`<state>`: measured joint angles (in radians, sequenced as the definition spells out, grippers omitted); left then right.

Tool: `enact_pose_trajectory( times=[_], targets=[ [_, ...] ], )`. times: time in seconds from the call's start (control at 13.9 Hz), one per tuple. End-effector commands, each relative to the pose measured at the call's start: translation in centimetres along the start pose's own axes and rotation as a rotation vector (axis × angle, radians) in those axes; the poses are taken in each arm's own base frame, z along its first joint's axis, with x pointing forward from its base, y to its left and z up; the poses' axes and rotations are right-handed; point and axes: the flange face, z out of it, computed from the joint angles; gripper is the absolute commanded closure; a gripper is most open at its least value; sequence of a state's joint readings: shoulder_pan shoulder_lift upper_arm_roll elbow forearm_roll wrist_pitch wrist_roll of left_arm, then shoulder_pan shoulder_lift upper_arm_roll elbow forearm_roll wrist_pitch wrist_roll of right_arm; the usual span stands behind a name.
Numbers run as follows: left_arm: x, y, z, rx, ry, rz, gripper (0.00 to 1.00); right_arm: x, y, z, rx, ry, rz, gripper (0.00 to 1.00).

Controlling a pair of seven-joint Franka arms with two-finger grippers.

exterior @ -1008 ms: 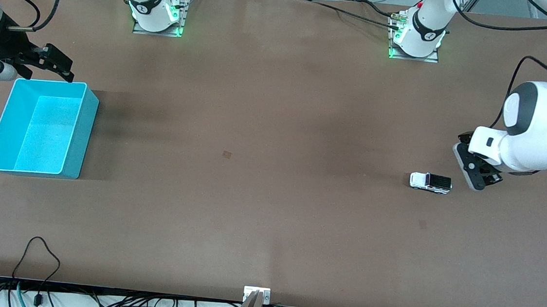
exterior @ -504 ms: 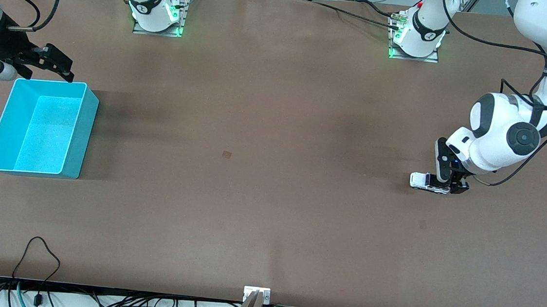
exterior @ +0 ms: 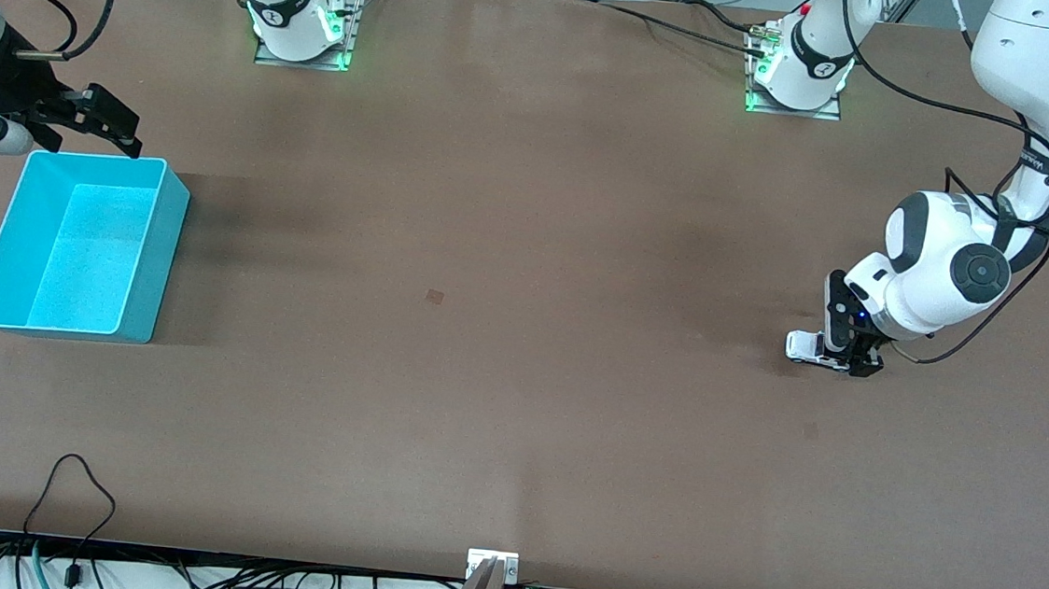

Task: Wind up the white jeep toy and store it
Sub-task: 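Lower the left gripper and grasp the white jeep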

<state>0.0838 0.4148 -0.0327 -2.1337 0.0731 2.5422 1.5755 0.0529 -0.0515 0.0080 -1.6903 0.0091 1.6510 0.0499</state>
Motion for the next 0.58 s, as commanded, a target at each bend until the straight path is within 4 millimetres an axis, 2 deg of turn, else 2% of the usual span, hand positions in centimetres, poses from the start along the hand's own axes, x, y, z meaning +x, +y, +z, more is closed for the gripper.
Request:
enact_pose_trajectory(
  times=[0.0, 0.07, 0.14, 0.22, 0.36, 0.5],
  targets=[
    [-0.3, -0.5, 0.5, 0.025, -0.008, 0.028, 0.06, -0.3, 0.2, -0.5, 0.012, -0.002, -0.008, 0.0],
    [-0.3, -0.5, 0.6, 0.023, -0.007, 0.028, 0.07, -0.3, 0.2, -0.5, 0.012, -0.002, -0.016, 0.0],
    [-0.2, -0.5, 0.7, 0.022, -0.007, 0.03, 0.13, -0.3, 0.2, -0.5, 0.012, -0.002, -0.016, 0.0],
    [-0.2, -0.5, 1.0, 0.02, -0.007, 0.031, 0.22, -0.3, 0.2, -0.5, 0.013, -0.002, -0.016, 0.0],
    [0.4, -0.5, 1.5, 0.024, -0.003, 0.039, 0.49, -0.3, 0.2, -0.5, 0.013, -0.002, -0.016, 0.0],
    [0.1, -0.4, 1.7, 0.013, -0.003, 0.021, 0.64, -0.3, 0.2, -0.5, 0.013, -0.002, -0.016, 0.0]
  ],
)
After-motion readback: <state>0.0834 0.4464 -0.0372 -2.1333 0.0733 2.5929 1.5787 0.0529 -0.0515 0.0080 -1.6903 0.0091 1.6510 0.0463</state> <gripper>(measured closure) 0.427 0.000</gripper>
